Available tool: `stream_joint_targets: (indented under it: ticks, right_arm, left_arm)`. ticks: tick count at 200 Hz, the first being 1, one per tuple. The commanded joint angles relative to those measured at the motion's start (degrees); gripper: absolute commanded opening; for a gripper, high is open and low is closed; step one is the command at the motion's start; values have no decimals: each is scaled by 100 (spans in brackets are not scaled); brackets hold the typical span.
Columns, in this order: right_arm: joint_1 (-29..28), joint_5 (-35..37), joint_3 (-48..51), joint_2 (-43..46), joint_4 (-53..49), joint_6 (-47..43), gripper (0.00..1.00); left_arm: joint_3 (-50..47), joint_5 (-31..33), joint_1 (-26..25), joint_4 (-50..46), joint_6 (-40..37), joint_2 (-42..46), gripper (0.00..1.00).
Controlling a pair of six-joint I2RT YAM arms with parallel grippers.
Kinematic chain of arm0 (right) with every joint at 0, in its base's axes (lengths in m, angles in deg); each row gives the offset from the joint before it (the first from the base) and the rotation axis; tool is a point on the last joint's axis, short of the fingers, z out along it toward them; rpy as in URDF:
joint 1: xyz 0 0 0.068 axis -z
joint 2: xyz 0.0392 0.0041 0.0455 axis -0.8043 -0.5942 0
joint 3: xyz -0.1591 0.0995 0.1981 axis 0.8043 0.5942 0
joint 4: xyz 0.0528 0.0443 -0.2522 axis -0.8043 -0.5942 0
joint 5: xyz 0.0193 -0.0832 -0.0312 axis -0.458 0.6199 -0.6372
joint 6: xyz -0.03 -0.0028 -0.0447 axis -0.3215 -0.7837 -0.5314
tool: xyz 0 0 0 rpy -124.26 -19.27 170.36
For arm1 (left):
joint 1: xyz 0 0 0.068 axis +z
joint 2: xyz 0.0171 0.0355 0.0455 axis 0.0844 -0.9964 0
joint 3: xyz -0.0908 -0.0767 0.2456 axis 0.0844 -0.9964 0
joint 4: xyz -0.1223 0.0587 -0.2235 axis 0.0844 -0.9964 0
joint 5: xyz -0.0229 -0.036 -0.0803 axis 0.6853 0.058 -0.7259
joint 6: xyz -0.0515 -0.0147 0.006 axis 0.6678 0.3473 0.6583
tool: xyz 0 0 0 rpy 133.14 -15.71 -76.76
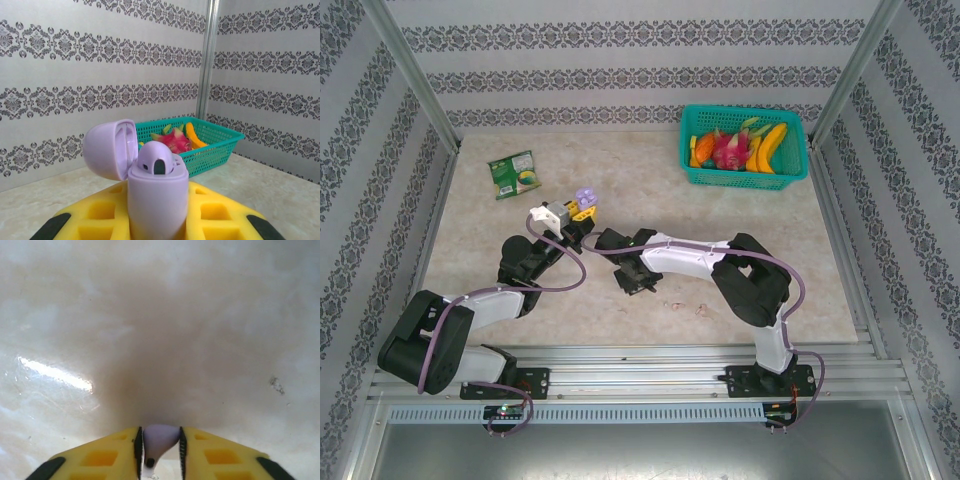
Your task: Insert wireless bluetooth earbuds into charging case
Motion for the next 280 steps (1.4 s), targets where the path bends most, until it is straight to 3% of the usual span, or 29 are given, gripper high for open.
stream_joint_targets:
  ticks: [1,28,116,280]
  right_arm:
    - [30,28,97,132,-20,51,35]
    - [30,-40,144,184,44,459,41]
    - [91,164,406,265,156,2321,42]
    - [259,170,208,154,231,2469,35]
  left_arm:
    - [43,-160,-3,390,105,-15,0]
    - [61,-175,-6,386,96,-3,0]
    - [78,-188,-1,385,115,-15,0]
    - [89,-188,-2,431,146,-77,0]
